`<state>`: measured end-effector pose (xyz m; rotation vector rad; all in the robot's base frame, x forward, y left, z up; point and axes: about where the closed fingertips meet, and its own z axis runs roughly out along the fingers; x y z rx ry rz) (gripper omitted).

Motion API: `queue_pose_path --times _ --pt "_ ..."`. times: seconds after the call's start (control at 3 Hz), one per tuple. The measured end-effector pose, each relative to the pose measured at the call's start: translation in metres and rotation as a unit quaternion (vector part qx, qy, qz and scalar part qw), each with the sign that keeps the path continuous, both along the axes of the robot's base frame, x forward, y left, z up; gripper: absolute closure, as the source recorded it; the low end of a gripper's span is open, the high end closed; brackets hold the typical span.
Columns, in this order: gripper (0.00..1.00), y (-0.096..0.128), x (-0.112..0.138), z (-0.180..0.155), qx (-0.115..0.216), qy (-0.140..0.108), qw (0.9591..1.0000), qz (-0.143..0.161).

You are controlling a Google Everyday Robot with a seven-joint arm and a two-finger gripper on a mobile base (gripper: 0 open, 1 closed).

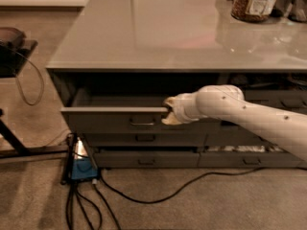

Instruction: Open top drawer

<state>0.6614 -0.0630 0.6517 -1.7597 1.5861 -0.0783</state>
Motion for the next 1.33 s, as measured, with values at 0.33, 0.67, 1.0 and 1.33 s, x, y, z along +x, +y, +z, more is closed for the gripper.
queue_pose_path --times 0.33,0.67,1.0,1.33 --pt "1.00 0.000 -0.001 0.000 0.000 0.000 1.0000 0.000" --pt "1.00 -0.003 -0.026 -0.003 0.006 -0.001 1.0000 0.001" --pt "1.00 -0.003 -0.028 -0.002 0.006 -0.001 1.0000 0.001" --pt "1.00 -0.005 -0.050 -0.006 0.011 0.000 0.9999 -0.004"
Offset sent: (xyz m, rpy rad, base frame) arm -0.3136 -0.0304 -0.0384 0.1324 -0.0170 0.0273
